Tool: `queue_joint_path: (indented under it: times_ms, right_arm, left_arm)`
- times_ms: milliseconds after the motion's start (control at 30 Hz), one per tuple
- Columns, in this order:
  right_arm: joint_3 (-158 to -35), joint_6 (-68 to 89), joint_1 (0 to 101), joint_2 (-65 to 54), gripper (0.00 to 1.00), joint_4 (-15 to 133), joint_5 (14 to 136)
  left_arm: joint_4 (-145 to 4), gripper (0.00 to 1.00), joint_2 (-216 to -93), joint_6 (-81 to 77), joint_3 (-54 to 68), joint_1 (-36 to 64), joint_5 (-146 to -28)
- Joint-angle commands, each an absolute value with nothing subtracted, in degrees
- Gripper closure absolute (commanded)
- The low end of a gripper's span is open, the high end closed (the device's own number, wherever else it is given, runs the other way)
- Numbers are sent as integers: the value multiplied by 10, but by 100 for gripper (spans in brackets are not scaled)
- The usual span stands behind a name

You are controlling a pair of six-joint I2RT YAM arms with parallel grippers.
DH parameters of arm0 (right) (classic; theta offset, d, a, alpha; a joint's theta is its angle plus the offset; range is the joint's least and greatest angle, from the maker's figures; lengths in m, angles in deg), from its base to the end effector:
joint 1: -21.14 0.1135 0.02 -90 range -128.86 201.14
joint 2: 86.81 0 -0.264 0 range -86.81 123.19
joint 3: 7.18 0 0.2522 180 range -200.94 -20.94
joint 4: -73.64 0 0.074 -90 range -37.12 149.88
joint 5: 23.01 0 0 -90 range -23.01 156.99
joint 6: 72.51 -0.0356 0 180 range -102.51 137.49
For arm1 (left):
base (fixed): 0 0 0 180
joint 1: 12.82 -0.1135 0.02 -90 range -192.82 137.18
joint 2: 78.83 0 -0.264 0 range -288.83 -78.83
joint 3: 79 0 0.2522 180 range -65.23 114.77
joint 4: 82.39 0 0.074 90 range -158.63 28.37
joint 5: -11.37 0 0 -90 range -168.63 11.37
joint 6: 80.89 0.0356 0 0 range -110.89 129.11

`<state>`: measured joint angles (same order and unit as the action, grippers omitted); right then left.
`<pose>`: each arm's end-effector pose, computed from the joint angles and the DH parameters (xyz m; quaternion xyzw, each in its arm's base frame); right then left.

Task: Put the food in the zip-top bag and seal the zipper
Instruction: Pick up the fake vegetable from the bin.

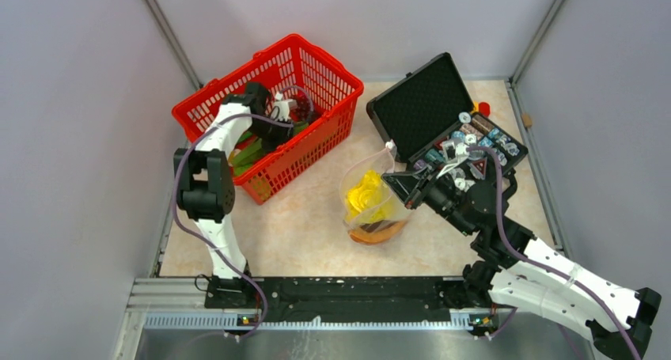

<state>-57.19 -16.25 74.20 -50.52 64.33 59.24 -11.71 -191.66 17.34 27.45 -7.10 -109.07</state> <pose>0.1007 0.1259 0.3380 -0.0649 0.6765 0.4697 0.5635 0.3927 -0.0575 0.2268 0.1458 0.9481 -0.2584 0.1144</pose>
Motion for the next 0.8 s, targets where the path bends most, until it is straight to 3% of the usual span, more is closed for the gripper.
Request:
queue_joint_path:
  times_ms: [0,767]
  right_arm:
    - [-590,-166,739,-505,100,667,581]
    - [-616,-154,739,-416,100,701,581]
  left_arm:
    - [-113,91,-1824,165,310,-69,-1066]
    - [-27,92,-1608,166,351,-68,-829]
